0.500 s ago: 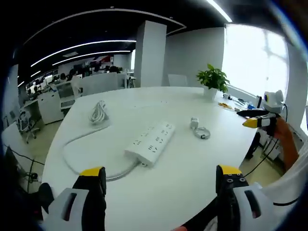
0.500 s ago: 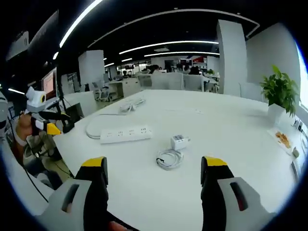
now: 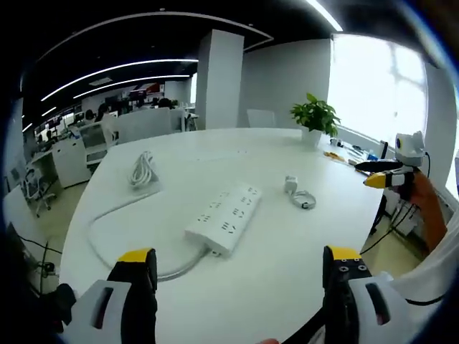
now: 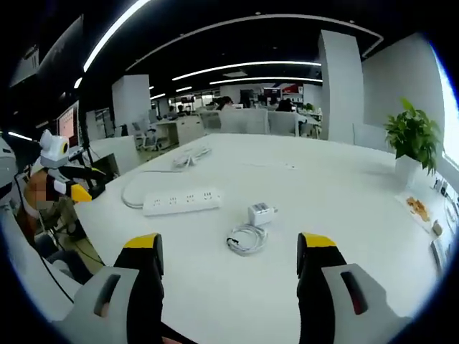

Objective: Straighten the power strip on the desk, plug the charger into it

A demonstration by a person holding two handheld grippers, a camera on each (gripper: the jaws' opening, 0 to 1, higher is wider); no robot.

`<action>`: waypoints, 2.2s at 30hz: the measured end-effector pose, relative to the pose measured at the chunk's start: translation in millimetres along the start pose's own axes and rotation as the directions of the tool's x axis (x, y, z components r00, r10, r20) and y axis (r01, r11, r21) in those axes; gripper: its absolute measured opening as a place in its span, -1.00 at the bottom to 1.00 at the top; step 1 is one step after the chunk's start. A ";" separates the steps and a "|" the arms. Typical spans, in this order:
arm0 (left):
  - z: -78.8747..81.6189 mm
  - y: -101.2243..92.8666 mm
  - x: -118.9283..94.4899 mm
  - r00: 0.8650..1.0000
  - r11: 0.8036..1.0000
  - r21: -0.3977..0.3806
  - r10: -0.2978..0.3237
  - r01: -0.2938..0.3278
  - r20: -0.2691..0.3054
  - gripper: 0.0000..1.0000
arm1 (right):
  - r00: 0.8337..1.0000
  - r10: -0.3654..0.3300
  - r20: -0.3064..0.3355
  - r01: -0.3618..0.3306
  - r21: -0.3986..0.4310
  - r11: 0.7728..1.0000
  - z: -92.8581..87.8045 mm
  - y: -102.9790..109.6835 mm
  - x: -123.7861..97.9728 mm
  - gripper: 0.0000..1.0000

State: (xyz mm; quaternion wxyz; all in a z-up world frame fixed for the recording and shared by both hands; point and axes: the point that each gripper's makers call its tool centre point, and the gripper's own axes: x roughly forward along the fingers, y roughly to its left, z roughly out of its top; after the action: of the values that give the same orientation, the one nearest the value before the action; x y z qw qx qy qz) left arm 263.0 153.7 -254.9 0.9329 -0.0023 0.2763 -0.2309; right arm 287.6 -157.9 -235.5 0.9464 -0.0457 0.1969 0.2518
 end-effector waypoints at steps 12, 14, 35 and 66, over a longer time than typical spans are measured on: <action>-2.2 -11.2 5.6 0.998 0.998 0.051 -0.039 0.041 -0.048 0.92 | 0.998 0.056 0.000 -0.056 -0.044 0.997 3.7 13.8 19.5 0.55; -0.2 -6.1 4.4 0.999 0.999 0.031 -0.020 0.022 -0.037 0.92 | 0.998 0.055 -0.009 -0.056 -0.037 0.998 3.5 11.6 21.7 0.55; -4.7 4.0 14.8 0.994 0.996 0.079 -0.022 0.030 -0.104 0.92 | 0.992 0.125 -0.021 -0.126 -0.114 0.985 14.1 21.4 37.4 0.58; -1.5 11.1 27.2 0.995 0.992 0.119 -0.031 0.042 -0.091 0.89 | 0.985 0.167 -0.032 -0.169 -0.074 0.983 18.8 32.8 43.0 0.57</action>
State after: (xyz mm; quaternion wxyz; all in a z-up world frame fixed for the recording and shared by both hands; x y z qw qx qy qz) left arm 287.1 152.0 -271.7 0.9136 0.0594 0.3033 -0.2642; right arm 312.2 -106.2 -234.8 0.9167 -0.0681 0.2026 0.3377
